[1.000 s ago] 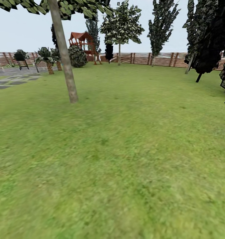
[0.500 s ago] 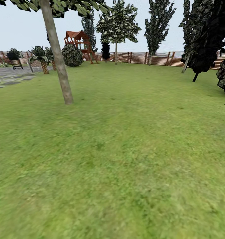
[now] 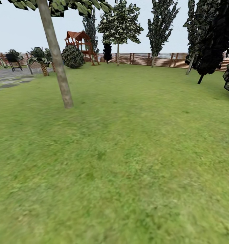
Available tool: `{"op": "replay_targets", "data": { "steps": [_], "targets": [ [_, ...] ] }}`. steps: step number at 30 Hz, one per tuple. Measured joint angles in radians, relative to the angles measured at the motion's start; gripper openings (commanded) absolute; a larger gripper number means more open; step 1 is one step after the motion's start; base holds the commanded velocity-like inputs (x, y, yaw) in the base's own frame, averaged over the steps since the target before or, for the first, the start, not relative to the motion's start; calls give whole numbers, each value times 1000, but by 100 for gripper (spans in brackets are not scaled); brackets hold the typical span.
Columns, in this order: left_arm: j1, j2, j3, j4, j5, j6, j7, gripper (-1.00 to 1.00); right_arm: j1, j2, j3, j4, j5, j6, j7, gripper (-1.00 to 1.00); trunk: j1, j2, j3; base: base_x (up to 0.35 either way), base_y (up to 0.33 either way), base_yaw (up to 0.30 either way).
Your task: Take the three Easter eggs out of the wicker basket on the lawn in the garden, then place them on the lawn next to a single tree (choose any tree) so that all three eggs are next to the same tree and none are left in the basket.
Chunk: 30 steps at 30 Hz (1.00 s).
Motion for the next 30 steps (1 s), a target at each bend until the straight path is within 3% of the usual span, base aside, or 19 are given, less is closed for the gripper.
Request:
{"op": "replay_targets", "data": {
  "steps": [30],
  "targets": [
    [0, 0, 0, 0, 0, 0, 0, 100, 0, 1, 1, 1, 2, 0, 0, 100, 0, 0, 0, 341, 0, 0]
  ]
}}
